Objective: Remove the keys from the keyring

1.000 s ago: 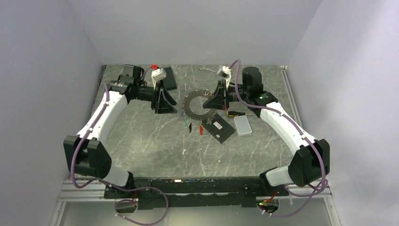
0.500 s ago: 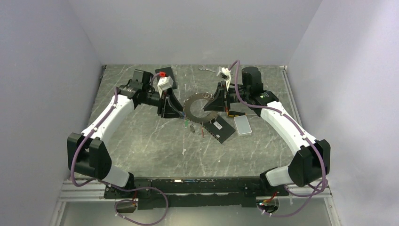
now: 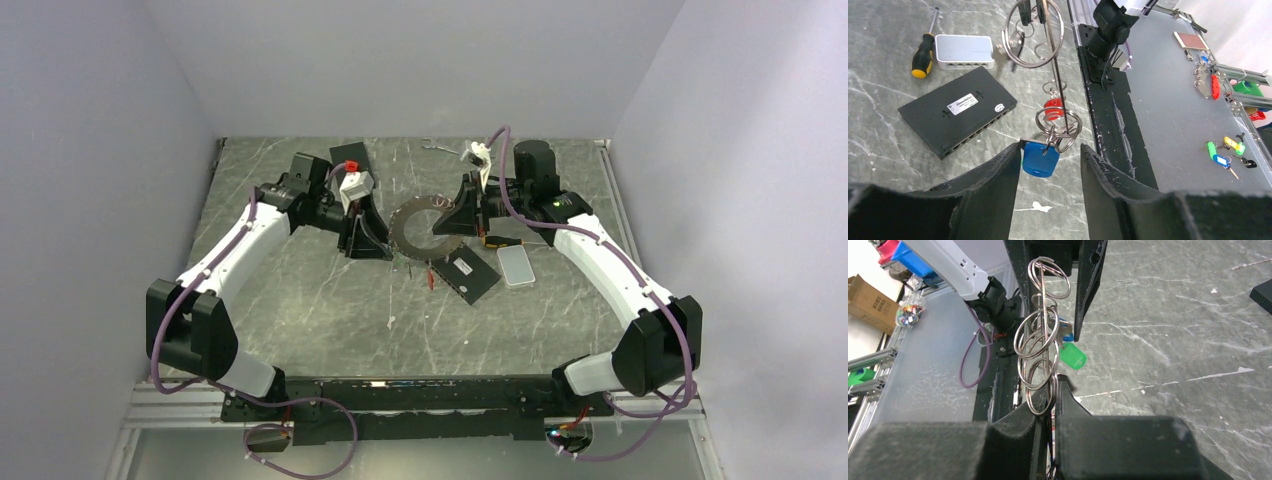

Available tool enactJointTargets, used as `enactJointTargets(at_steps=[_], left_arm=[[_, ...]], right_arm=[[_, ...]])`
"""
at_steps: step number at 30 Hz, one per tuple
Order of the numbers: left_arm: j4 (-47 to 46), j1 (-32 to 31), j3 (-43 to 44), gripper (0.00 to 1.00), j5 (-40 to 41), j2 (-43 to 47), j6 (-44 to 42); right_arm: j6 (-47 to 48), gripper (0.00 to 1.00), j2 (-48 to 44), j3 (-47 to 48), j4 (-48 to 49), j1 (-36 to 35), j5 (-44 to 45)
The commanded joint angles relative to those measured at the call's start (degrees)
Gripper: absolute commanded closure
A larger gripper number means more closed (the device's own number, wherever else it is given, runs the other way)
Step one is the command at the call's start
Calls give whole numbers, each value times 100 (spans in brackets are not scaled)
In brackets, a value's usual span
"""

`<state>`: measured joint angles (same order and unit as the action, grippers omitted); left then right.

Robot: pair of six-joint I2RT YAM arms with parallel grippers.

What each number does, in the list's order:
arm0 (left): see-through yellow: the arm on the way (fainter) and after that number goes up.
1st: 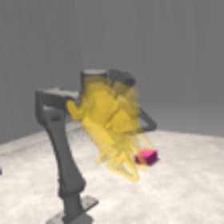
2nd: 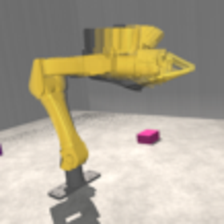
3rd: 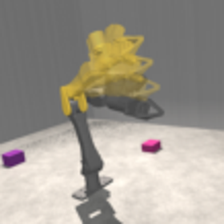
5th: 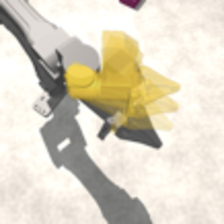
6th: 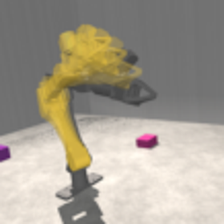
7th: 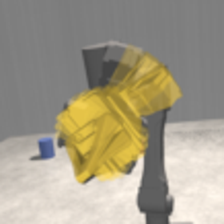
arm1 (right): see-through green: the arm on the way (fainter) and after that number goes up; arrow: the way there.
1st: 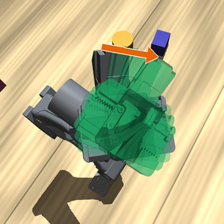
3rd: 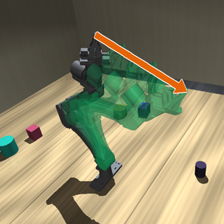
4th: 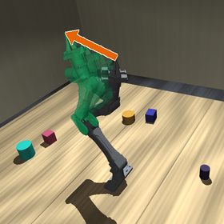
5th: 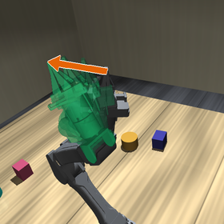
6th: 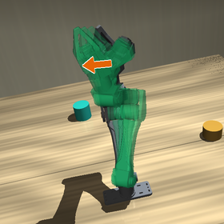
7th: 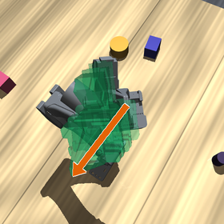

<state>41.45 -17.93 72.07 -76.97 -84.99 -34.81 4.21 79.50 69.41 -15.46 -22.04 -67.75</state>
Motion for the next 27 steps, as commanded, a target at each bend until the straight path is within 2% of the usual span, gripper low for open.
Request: enactJointTargets(at_steps=[1,4,8,17,27], left_arm=[[-147,-44,-99,45,-169,69,64],[-248,-52,-121,42,-161,70,209],[-27,-52,-33,44,-122,84,32],[709,-44,209,64,-238,158,-464],[349,59,164,81,24,201,-36]], right_arm=[[-75,100,-47,285,293,18,-56],[-118,100,-48,275,337,17,-37],[-81,100,-62,269,309,25,10],[-157,100,-119,197,408,111,46],[-161,100,-153,166,378,130,-56]])
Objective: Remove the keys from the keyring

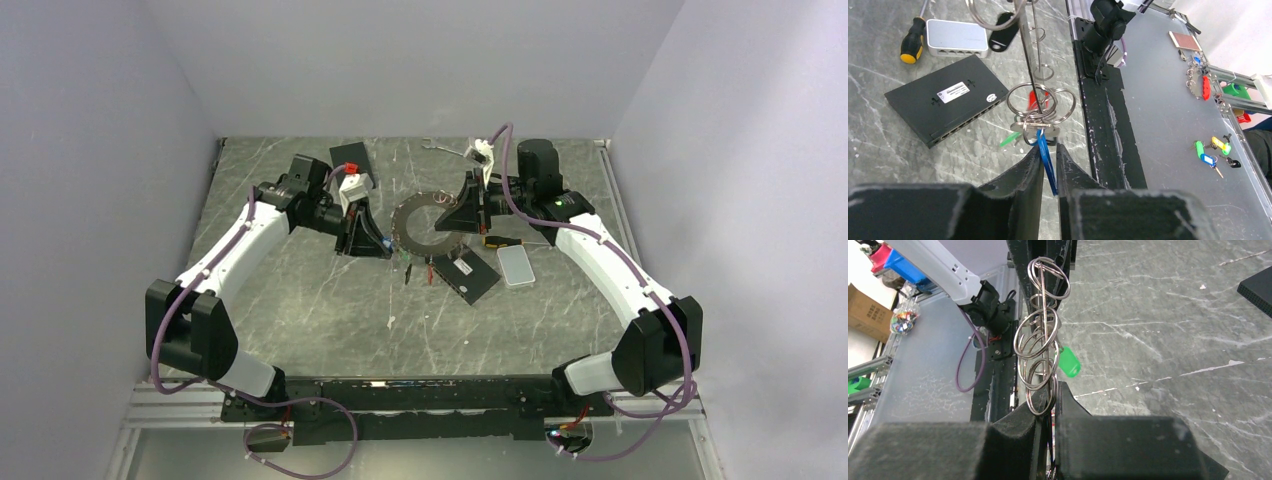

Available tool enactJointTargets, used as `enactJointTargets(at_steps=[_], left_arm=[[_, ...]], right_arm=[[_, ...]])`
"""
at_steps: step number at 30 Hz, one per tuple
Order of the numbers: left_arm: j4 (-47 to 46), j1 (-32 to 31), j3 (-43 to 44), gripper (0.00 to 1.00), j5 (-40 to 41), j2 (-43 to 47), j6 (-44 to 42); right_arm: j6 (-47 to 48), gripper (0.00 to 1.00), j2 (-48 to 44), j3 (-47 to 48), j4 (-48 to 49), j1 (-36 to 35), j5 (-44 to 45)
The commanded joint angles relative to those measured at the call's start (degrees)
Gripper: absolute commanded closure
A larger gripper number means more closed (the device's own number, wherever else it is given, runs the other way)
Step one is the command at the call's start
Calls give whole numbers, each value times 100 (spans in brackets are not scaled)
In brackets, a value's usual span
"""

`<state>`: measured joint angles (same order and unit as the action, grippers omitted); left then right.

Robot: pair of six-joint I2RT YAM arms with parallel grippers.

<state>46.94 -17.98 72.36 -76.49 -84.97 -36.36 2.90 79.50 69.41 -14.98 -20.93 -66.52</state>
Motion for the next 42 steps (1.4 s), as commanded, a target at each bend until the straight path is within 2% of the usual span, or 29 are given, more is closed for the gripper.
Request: enactJointTargets(at_steps=[1,4,6,8,10,14,25,35,37,42], left_arm=[[-258,72,131,83,16,200,188],[-413,90,134,82,99,187,397],[-529,87,124,70,126,182,531],[-656,87,111,61,128,167,659],[-818,84,60,55,73,149,808],[-902,69,33,49,53,130,847],[-1976,53,-68,54,566,38,1892],[-2333,49,-148,62,914,15,2218],[-2358,49,-158,60,907,6,2232],[-2053,-12,-110,48,296,7,1885]], right_arm=[[-34,100,-159,155,336,19,-201],[-51,100,-170,126,364,20,-253],[-81,100,-163,126,390,20,-276],[-125,100,-154,126,424,19,-291],[-169,100,-135,121,467,23,-299],[-198,100,-137,102,496,19,-275],[-281,100,-120,49,641,19,-304],[-460,100,-84,30,711,19,-332],[-466,100,-80,20,727,19,-320],[-459,100,-58,20,726,23,-260]])
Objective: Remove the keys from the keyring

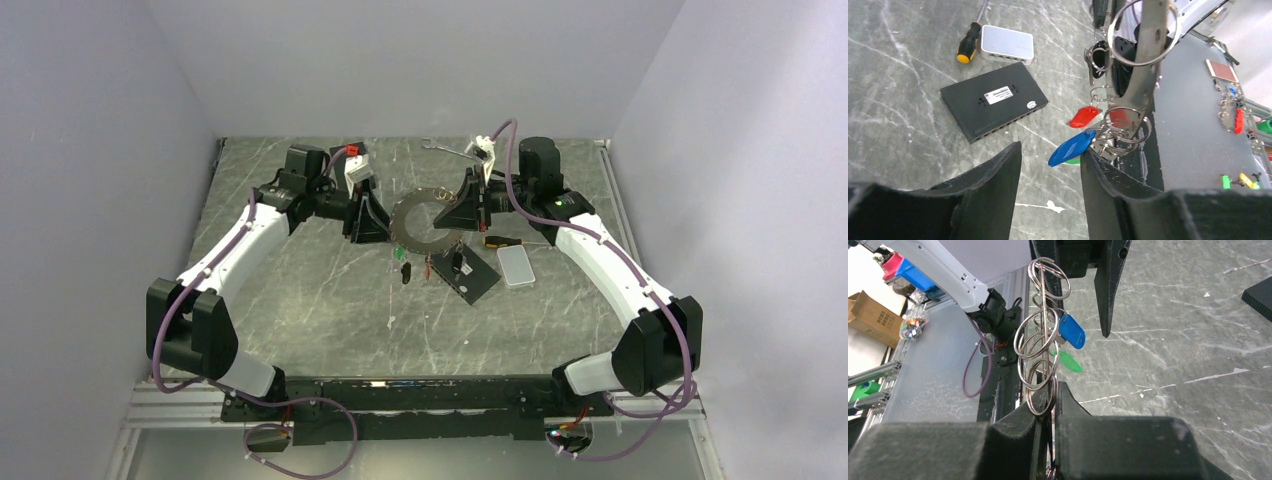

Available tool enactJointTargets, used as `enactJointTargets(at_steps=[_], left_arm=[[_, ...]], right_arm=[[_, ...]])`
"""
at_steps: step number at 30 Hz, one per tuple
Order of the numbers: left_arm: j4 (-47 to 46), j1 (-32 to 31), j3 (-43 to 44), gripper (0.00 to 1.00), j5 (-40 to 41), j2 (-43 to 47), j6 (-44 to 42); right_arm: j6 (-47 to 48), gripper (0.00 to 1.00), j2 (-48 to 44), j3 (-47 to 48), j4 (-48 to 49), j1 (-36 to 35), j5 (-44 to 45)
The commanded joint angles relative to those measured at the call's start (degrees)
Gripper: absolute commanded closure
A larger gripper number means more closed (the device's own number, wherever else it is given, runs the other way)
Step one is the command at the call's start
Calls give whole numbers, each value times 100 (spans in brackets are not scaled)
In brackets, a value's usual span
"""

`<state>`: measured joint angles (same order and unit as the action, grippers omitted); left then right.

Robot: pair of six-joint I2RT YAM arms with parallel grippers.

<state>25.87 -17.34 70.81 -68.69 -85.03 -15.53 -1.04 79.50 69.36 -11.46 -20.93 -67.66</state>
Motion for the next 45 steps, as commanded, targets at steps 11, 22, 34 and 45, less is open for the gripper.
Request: enactJointTargets(at_steps=[11,22,34,45], left_arm=[[93,-103,38,55,-534,31,-381],[291,-56,135,89,-519,79,-513],[1895,126,501,100,-195,344,-1471],[2288,117,890,100,71,295,-1357]], right_arm=[[-203,100,-55,-43,525,19,-206],[-168,100,-82,-55,483,31,-263],[-114,100,-107,-164,406,317,-129],[214,100,-111,-411,339,309,-314]])
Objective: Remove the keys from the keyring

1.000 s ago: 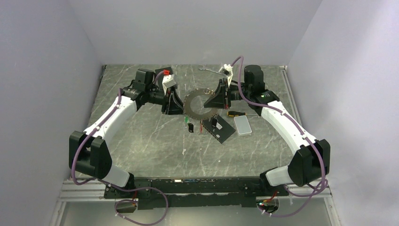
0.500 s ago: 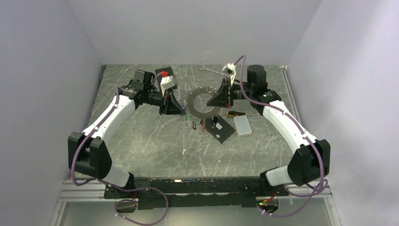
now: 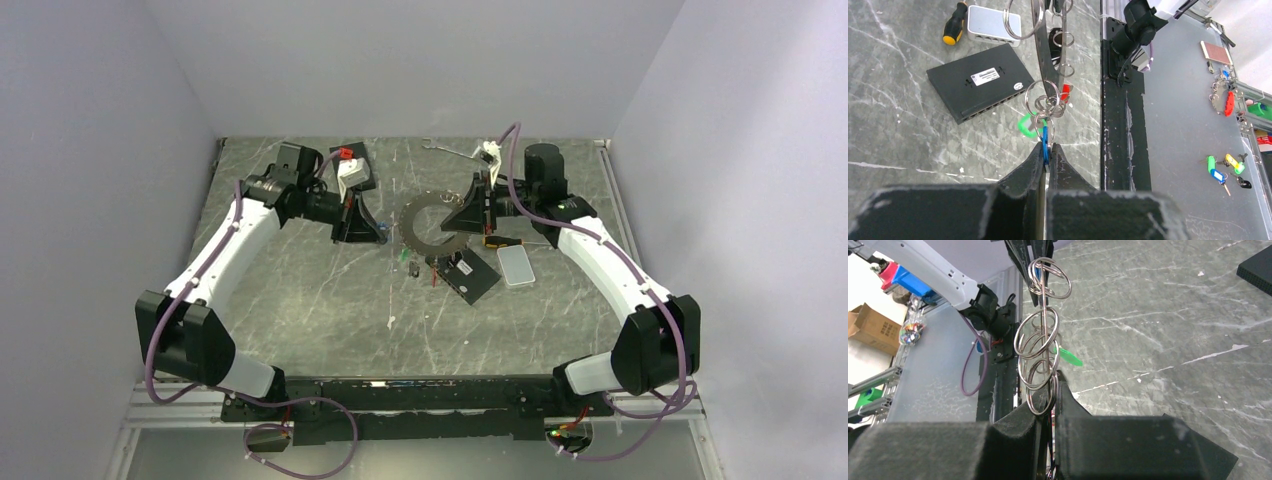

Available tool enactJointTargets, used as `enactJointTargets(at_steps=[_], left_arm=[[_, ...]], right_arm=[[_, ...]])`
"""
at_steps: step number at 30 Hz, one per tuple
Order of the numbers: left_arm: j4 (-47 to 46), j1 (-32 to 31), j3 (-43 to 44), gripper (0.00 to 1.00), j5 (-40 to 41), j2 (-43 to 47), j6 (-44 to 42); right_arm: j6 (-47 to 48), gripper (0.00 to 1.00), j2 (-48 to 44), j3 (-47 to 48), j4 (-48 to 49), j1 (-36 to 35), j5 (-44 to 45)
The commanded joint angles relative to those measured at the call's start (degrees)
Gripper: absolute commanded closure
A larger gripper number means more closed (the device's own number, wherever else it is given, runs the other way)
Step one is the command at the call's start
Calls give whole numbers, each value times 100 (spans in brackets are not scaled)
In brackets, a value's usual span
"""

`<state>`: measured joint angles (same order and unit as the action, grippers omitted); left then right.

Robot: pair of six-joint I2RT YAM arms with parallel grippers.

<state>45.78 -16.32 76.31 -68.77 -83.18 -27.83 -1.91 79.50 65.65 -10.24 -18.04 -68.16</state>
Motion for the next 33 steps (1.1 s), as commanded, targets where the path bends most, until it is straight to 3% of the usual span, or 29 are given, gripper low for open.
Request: enactJointTargets(at_steps=[1,11,18,27,33], left_arm=[[317,14,360,100,114,116,-135],[689,-37,664,100,625,50,-492],[774,-304,1133,100,1669,-16,-480],[1334,-661,1621,100,1780,-198,-766],[1321,-678,1365,100,1840,-169,-455]], right_arm=[[363,100,-110,-61,192,20,-267],[763,100,-82,-338,70,20,-376],[964,100,-37,-599,194,20,-372],[826,83,182,-703,611,22,-52],[647,79,924,-266,882,20,15]])
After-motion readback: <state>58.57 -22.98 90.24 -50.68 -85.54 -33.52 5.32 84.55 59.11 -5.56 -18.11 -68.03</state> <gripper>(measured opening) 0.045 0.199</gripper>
